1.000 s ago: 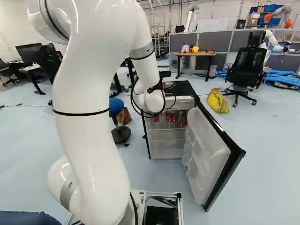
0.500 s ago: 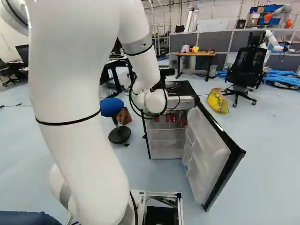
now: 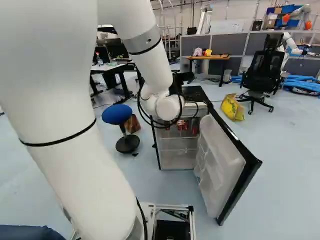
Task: Grab a drink from the fridge
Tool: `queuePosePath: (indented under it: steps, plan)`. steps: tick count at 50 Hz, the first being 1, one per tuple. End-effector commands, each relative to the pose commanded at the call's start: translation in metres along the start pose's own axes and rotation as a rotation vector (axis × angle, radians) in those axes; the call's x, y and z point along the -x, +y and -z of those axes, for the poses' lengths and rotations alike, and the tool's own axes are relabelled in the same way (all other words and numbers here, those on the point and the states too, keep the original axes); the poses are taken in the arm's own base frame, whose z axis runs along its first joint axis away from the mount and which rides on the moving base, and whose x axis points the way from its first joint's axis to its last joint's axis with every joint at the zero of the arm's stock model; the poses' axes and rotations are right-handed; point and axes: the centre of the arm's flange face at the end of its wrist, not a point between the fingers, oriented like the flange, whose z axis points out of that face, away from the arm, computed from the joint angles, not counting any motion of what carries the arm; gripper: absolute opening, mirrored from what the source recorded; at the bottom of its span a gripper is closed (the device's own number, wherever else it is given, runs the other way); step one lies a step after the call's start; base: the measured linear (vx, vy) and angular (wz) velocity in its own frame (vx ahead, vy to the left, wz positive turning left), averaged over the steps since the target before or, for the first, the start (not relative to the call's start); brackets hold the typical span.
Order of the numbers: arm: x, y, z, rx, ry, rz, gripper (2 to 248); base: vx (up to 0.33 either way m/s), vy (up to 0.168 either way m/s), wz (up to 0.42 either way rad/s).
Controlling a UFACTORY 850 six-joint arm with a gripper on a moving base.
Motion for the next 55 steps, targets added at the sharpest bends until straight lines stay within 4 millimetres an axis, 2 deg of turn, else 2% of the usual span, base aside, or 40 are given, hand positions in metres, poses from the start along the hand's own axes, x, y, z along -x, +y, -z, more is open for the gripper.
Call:
queuePosePath:
  steps: [42, 55]
  plan:
    - [0.012, 0.074, 0.055, 0.326, -0.292, -0.286, 247, 0.0, 0.0, 0.0]
    - [0.01, 0.094, 0.066, 0.395, -0.345, -0.375, 247, 0.0, 0.0, 0.0]
